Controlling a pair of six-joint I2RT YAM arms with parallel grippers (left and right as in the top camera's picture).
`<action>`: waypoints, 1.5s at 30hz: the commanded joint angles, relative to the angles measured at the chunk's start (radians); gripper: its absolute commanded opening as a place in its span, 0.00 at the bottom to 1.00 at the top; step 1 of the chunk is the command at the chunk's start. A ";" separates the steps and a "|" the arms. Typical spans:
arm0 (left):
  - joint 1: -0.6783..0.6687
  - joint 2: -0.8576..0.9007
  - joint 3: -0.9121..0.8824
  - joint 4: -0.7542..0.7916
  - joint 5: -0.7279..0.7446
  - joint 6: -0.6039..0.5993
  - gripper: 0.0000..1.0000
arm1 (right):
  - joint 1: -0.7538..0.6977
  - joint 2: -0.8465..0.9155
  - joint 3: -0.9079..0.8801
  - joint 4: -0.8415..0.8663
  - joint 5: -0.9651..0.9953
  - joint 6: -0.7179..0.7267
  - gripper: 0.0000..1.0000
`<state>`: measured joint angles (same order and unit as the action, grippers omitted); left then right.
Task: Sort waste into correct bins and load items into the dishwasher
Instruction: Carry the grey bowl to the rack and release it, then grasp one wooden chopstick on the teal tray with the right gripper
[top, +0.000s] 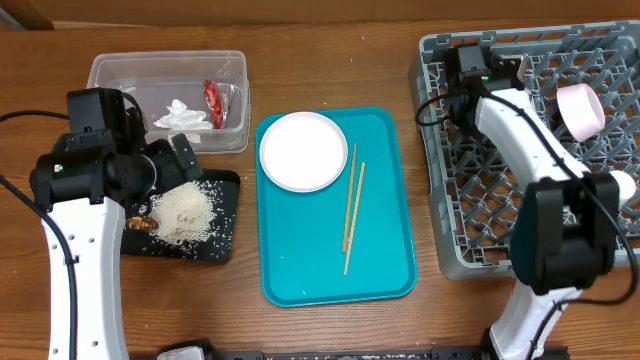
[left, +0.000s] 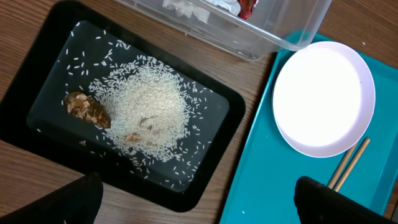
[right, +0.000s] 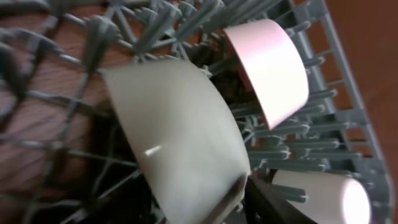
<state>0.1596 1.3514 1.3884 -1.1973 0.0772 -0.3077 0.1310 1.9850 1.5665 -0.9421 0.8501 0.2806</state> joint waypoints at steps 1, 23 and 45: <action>0.004 0.001 0.014 0.001 -0.002 -0.003 1.00 | -0.003 -0.195 0.007 0.007 -0.209 0.030 0.55; 0.004 0.001 0.014 0.001 -0.002 -0.003 1.00 | 0.175 -0.306 -0.159 -0.193 -1.035 0.040 0.65; 0.004 0.001 0.014 0.001 -0.002 -0.003 1.00 | 0.447 -0.062 -0.270 -0.081 -0.946 0.285 0.65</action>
<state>0.1596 1.3514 1.3884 -1.1973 0.0772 -0.3077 0.5705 1.8793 1.3014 -1.0245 -0.1184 0.5121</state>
